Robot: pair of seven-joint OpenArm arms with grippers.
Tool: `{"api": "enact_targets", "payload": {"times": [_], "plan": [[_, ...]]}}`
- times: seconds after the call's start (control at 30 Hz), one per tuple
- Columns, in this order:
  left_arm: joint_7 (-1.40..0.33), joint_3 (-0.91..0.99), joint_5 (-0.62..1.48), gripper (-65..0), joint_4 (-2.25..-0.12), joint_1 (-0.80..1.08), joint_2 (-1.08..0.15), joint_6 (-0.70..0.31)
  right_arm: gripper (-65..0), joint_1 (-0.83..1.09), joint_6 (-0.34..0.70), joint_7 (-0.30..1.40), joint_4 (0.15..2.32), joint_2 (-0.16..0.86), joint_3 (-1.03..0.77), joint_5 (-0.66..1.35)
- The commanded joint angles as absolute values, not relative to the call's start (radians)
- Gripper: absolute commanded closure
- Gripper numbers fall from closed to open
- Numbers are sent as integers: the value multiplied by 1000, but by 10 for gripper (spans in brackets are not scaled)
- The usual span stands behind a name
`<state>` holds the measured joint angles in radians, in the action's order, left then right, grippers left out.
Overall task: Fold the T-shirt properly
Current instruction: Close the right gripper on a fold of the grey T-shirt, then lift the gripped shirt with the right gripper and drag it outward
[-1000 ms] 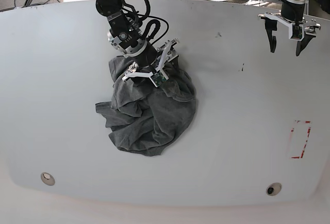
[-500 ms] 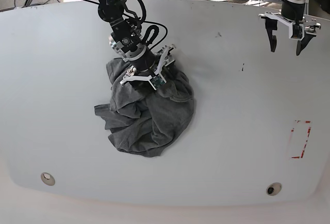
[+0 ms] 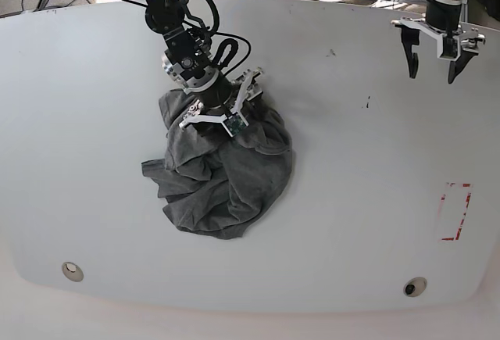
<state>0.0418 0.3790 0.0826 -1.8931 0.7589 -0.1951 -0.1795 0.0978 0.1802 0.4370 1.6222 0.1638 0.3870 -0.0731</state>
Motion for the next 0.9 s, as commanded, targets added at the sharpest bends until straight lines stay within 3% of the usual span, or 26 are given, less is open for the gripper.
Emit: {"api": "enact_targets", "payload": {"times": [0.0, 0.23, 0.43, 0.5, 0.57, 0.7, 0.87], "plan": [[65, 387, 83, -438, -1909, 764, -206, -173, -425, 94, 184, 419, 1640, 164, 387, -55], [63, 386, 82, -438, -1905, 756, -206, -175, -420, 104, 188, 414, 1662, 168, 394, -52], [60, 384, 83, -438, -1901, 753, -207, -176, -373, 106, 184, 410, 1669, 169, 393, -56], [61, 384, 83, -438, -1900, 751, -207, -176, -339, 104, 184, 408, 1666, 168, 393, -57], [62, 384, 83, -439, -1899, 751, -209, -176, -230, 96, 187, 394, 1654, 166, 390, -49], [61, 383, 84, -437, -1901, 752, -209, -177, -105, 95, 192, 372, 1654, 165, 391, -50], [58, 381, 84, -433, -1900, 743, -206, -179, 0, 97, 200, 364, 1662, 167, 387, -50]]}}
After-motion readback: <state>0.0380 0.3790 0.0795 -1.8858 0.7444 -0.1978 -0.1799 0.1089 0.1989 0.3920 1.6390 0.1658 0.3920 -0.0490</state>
